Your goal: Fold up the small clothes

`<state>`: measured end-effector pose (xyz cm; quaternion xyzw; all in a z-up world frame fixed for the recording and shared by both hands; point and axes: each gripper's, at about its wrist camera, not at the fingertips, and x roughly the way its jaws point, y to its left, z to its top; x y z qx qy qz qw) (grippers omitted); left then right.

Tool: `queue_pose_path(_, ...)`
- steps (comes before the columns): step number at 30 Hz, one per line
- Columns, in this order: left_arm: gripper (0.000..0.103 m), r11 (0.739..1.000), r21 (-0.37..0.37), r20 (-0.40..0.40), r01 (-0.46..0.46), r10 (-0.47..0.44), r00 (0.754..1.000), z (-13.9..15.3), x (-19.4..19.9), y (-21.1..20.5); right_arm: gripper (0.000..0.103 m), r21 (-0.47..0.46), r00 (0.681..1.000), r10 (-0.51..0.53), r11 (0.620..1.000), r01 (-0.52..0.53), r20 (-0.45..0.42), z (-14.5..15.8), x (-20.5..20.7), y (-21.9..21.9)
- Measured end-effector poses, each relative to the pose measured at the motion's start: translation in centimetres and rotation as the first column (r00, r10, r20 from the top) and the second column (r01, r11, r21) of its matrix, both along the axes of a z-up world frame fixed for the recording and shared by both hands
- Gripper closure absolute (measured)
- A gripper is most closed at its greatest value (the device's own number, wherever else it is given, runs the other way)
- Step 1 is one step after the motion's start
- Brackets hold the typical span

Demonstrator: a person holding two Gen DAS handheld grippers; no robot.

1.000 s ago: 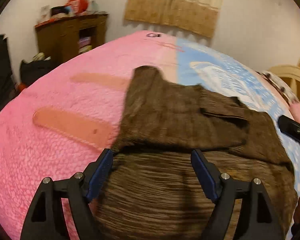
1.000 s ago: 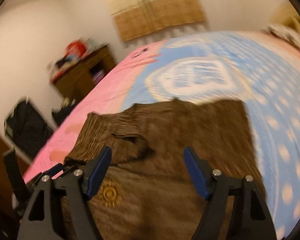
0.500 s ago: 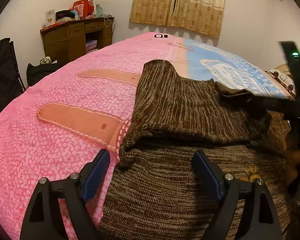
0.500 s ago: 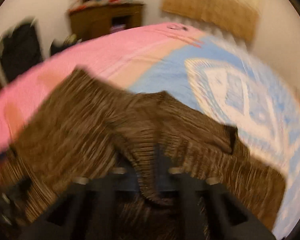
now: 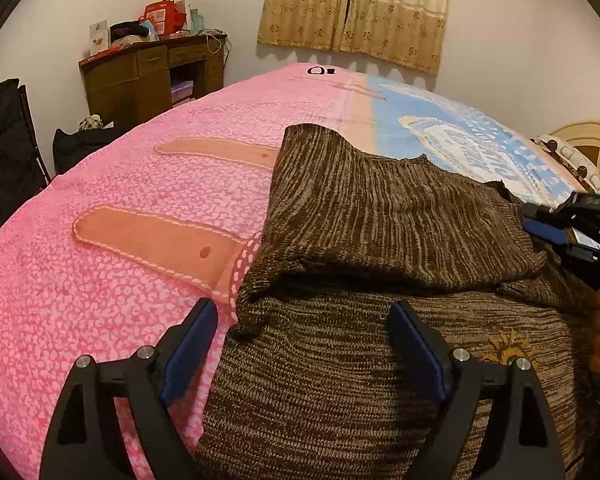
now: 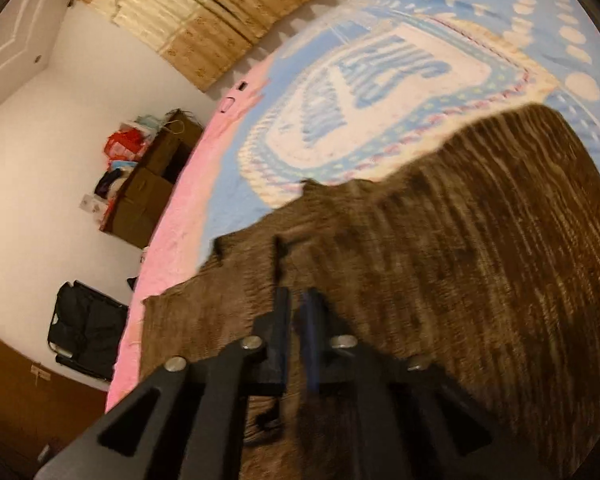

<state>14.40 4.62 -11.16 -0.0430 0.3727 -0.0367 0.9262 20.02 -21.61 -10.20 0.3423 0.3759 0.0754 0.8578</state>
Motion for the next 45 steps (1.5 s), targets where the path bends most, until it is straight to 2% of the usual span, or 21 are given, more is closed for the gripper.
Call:
queue_pose_path(2, 0.014, 1.0, 0.001, 0.001, 0.001, -0.001, 1.0, -0.1, 0.1, 0.0, 0.052, 0.013, 0.999, 0.042, 0.999, -0.042, 0.009, 0.6, -0.7, 0.7)
queue_pose_path(3, 0.014, 1.0, 0.004, 0.0, 0.001, -0.001, 1.0, -0.1, 0.1, 0.0, 0.049, -0.004, 0.998, 0.054, 0.999, -0.053, 0.012, 0.9, -1.2, 1.2)
queue_pose_path(5, 0.014, 1.0, 0.008, 0.0, 0.0, 0.0, 1.0, 0.0, 0.2, -0.1, 0.049, -0.13, 0.997, 0.078, 0.989, -0.077, -0.001, 1.2, -1.7, 2.8)
queue_pose_path(8, 0.014, 1.0, 0.01, 0.0, 0.0, 0.0, 1.0, 0.0, 0.3, -0.2, 0.049, -0.233, 0.991, 0.13, 0.964, -0.128, -0.007, 1.3, -2.1, 4.6)
queue_pose_path(9, 0.014, 1.0, 0.009, 0.0, 0.0, 0.0, 1.0, 0.0, 0.2, -0.1, 0.054, -0.284, 0.99, 0.142, 0.949, -0.139, -0.01, 1.3, -2.1, 5.3)
queue_pose_path(11, 0.014, 1.0, 0.003, 0.002, 0.001, -0.001, 1.0, 0.0, 0.2, -0.1, 0.09, -0.392, 0.986, 0.164, 0.905, -0.163, -0.03, 1.2, -2.0, 6.8)
queue_pose_path(15, 0.014, 0.997, -0.075, 0.022, 0.005, -0.004, 1.0, 0.1, 0.0, 0.7, 0.093, -0.464, 0.979, 0.201, 0.864, -0.196, -0.037, 1.0, -1.5, 7.7)
queue_pose_path(17, 0.014, 0.989, -0.147, 0.037, 0.005, 0.0, 0.999, 0.2, -0.1, 1.6, 0.094, -0.472, 0.982, 0.187, 0.867, -0.159, 0.012, 2.0, -2.4, 7.3)
queue_pose_path(19, 0.014, 0.983, -0.182, 0.042, 0.004, 0.003, 0.999, 0.2, -0.1, 2.0, 0.094, -0.481, 0.985, 0.161, 0.869, -0.116, 0.054, 3.0, -2.9, 6.9)
queue_pose_path(22, 0.014, 0.99, -0.143, 0.038, -0.001, 0.006, 0.999, 0.2, 0.0, 1.4, 0.094, -0.516, 0.992, 0.113, 0.854, -0.068, 0.057, 3.1, -4.0, 6.0)
queue_pose_path(24, 0.014, 0.994, -0.112, 0.033, -0.005, 0.009, 0.999, 0.3, 0.1, 0.9, 0.093, -0.502, 0.992, 0.121, 0.86, -0.091, 0.028, 2.0, -3.6, 6.0)
queue_pose_path(26, 0.014, 0.995, -0.1, 0.028, -0.006, 0.009, 1.0, 0.3, 0.2, 0.7, 0.087, -0.445, 0.989, 0.144, 0.884, -0.143, -0.033, 0.1, -3.3, 5.7)
queue_pose_path(27, 0.014, 0.995, -0.1, 0.024, -0.007, 0.01, 1.0, 0.4, 0.2, 0.7, 0.085, -0.427, 0.99, 0.137, 0.895, -0.129, -0.013, 0.0, -3.5, 5.4)
queue_pose_path(30, 0.014, 0.994, -0.102, 0.015, -0.023, 0.024, 1.0, 0.9, 0.1, 1.0, 0.058, -0.333, 0.992, 0.122, 0.936, -0.118, -0.008, 0.8, -3.6, 3.8)
queue_pose_path(31, 0.014, 0.995, -0.096, 0.022, -0.035, 0.037, 0.999, 1.3, -0.3, 1.2, 0.058, -0.327, 0.996, 0.091, 0.941, -0.083, 0.011, 1.4, -4.1, 3.2)
queue_pose_path(33, 0.014, 0.996, -0.08, 0.054, -0.033, 0.037, 0.998, 2.3, -0.9, 1.2, 0.063, -0.356, 0.996, 0.039, 0.934, -0.009, 0.078, 2.8, -5.1, 2.1)
queue_pose_path(35, 0.014, 0.998, -0.066, 0.08, -0.014, 0.019, 0.997, 3.6, -1.1, 0.7, 0.084, -0.409, 0.993, 0.047, 0.912, 0.001, 0.106, 3.9, -5.6, 2.0)
queue_pose_path(39, 0.013, 0.999, -0.032, 0.131, -0.009, 0.013, 0.991, 5.5, 0.8, -0.4, 0.084, -0.477, 0.989, 0.112, 0.877, -0.054, 0.094, 4.5, -3.7, 3.6)
queue_pose_path(42, 0.013, 0.994, 0.077, 0.045, -0.076, 0.073, 0.996, 3.7, 4.2, -1.1, 0.084, -0.47, 0.986, 0.162, 0.874, -0.123, 0.042, 2.9, -0.7, 5.0)
queue_pose_path(44, 0.013, 0.981, 0.161, -0.067, -0.107, 0.119, 0.991, 1.2, 6.3, -1.1, 0.083, -0.436, 0.983, 0.173, 0.881, -0.182, -0.059, 0.2, 1.5, 5.7)
queue_pose_path(45, 0.013, 0.981, 0.165, -0.098, -0.107, 0.124, 0.987, 0.4, 6.7, -0.8, 0.083, -0.441, 0.985, 0.167, 0.881, -0.17, -0.046, -0.1, 1.8, 5.9)
